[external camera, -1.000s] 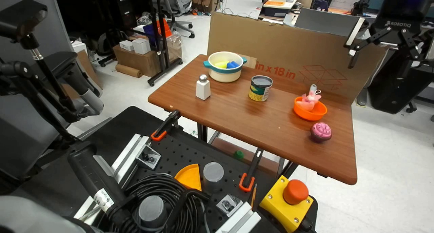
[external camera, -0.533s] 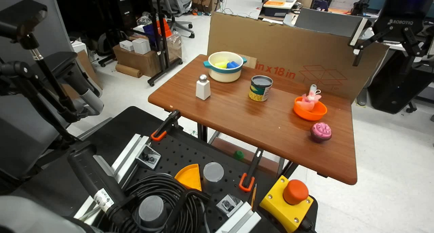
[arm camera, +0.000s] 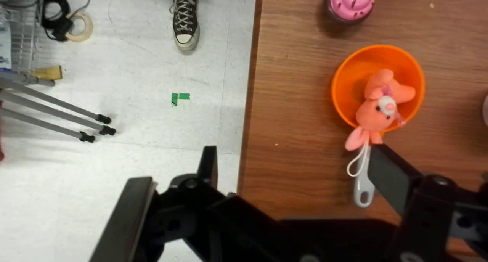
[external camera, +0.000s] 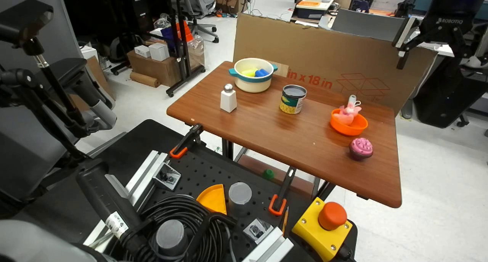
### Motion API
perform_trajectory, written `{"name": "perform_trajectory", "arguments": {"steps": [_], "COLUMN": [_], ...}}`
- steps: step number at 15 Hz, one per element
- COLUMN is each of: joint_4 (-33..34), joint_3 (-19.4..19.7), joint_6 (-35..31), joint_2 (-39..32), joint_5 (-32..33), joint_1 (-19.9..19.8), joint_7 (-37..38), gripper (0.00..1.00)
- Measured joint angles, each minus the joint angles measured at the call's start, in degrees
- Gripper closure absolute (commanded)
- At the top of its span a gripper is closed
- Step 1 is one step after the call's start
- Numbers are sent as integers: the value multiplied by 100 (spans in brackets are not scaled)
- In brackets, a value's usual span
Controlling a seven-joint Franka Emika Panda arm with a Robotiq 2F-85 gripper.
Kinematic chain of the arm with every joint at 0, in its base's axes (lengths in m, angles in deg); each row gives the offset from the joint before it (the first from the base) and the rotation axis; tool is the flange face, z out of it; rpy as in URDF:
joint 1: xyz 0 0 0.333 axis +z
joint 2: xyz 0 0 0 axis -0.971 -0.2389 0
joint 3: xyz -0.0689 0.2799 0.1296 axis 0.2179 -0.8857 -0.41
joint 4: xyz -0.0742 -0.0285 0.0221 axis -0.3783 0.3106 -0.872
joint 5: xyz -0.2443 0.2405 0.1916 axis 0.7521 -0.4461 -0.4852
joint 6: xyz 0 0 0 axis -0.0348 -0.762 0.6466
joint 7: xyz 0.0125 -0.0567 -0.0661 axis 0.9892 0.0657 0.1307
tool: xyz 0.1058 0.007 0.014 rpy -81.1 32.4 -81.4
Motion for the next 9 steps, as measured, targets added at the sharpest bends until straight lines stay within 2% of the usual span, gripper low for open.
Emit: {"name": "perform_trajectory", "arguments": {"steps": [4,9], "joint_4": [3,4], "joint_3": [-188,-192], "joint_6": [53,161], "joint_2": [36,35], "joint_5": [-499,-605], "joint_1": [-224,-335], "joint_7": [-600,-612], "gripper": [0,0]}}
